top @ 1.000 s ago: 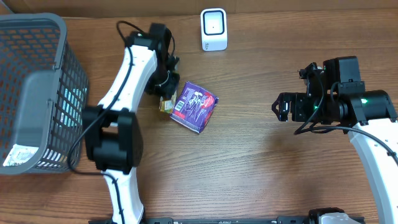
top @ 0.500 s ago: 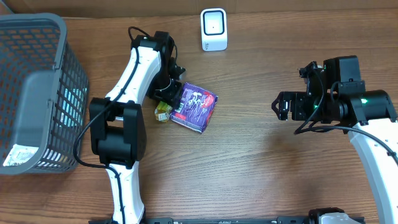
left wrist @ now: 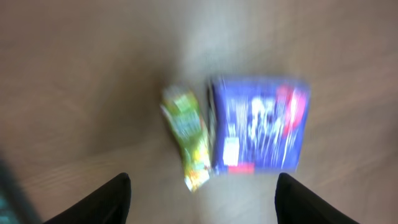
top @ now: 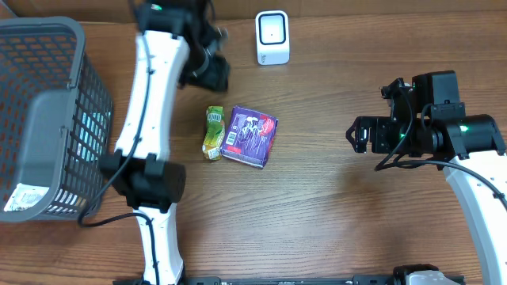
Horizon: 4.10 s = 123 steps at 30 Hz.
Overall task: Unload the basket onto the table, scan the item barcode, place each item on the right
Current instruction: 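Grasp the green snack packet and set it beside the purple box, then move the left gripper back into the basket toward the mint-green packet, then grasp the mint-green packet and place it left of the green packet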
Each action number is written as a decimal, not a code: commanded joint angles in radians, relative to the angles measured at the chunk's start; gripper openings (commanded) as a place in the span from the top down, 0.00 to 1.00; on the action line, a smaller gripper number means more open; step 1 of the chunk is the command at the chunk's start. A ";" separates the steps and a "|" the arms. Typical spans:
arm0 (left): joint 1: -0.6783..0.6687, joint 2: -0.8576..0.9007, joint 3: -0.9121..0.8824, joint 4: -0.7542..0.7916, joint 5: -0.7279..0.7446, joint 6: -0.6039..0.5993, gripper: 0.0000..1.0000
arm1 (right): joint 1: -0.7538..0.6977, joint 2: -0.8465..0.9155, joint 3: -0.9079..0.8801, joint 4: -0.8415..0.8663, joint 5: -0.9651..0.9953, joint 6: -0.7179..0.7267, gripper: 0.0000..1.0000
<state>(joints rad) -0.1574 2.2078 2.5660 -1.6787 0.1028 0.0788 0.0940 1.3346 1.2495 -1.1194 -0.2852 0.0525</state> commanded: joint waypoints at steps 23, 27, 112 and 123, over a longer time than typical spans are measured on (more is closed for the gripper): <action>0.784 -0.232 -0.259 0.076 0.026 -0.326 0.38 | 0.002 0.001 0.020 -0.011 -0.008 -0.001 0.00; 0.822 -0.232 -0.409 0.181 0.103 -0.299 0.34 | 0.002 0.001 0.020 -0.013 -0.008 -0.001 0.00; 0.804 -0.434 -0.439 0.478 0.189 -0.164 0.96 | 0.002 0.001 0.020 0.025 -0.038 0.033 0.00; 0.305 -0.529 -0.476 0.346 0.075 -0.010 0.96 | 0.002 0.001 0.020 0.050 -0.038 0.033 0.00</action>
<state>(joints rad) 0.2344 1.6501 2.1143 -1.3128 0.2745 0.0456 0.0940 1.3354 1.2495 -1.0756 -0.3119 0.0788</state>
